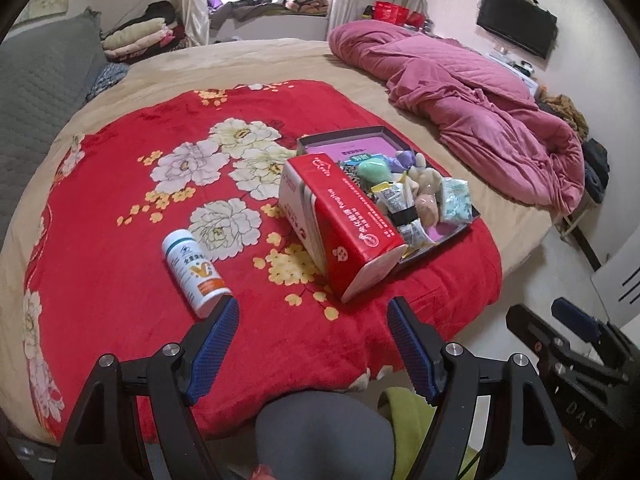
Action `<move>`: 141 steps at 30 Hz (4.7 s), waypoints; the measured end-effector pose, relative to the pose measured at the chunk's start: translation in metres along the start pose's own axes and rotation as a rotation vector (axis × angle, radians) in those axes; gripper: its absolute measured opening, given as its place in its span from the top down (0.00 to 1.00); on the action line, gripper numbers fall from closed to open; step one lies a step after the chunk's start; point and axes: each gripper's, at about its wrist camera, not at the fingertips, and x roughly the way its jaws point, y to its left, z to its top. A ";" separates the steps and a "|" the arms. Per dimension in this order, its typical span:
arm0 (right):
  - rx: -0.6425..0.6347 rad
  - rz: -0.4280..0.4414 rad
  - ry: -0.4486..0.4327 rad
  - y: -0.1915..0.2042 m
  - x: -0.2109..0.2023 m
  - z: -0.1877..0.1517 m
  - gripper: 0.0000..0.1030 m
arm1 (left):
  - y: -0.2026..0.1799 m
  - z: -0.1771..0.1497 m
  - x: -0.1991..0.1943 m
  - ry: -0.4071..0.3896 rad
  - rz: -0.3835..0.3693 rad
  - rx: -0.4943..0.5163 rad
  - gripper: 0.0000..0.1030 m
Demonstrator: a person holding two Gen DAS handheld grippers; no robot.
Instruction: Organize soft objects
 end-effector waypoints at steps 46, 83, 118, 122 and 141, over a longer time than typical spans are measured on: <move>-0.005 0.002 0.002 0.005 -0.009 -0.016 0.31 | -0.005 -0.012 -0.010 0.005 0.031 0.016 0.25; -0.021 0.004 -0.004 0.009 -0.011 -0.014 0.31 | 0.003 -0.014 -0.009 0.026 0.041 -0.003 0.25; -0.027 0.007 0.010 0.007 -0.008 -0.015 0.31 | -0.001 -0.016 -0.007 0.026 0.052 0.004 0.25; -0.026 0.006 0.012 0.007 -0.008 -0.015 0.31 | -0.001 -0.017 -0.007 0.026 0.052 0.005 0.25; -0.020 0.005 0.015 0.006 -0.008 -0.012 0.31 | 0.001 -0.016 -0.005 0.030 0.066 0.010 0.25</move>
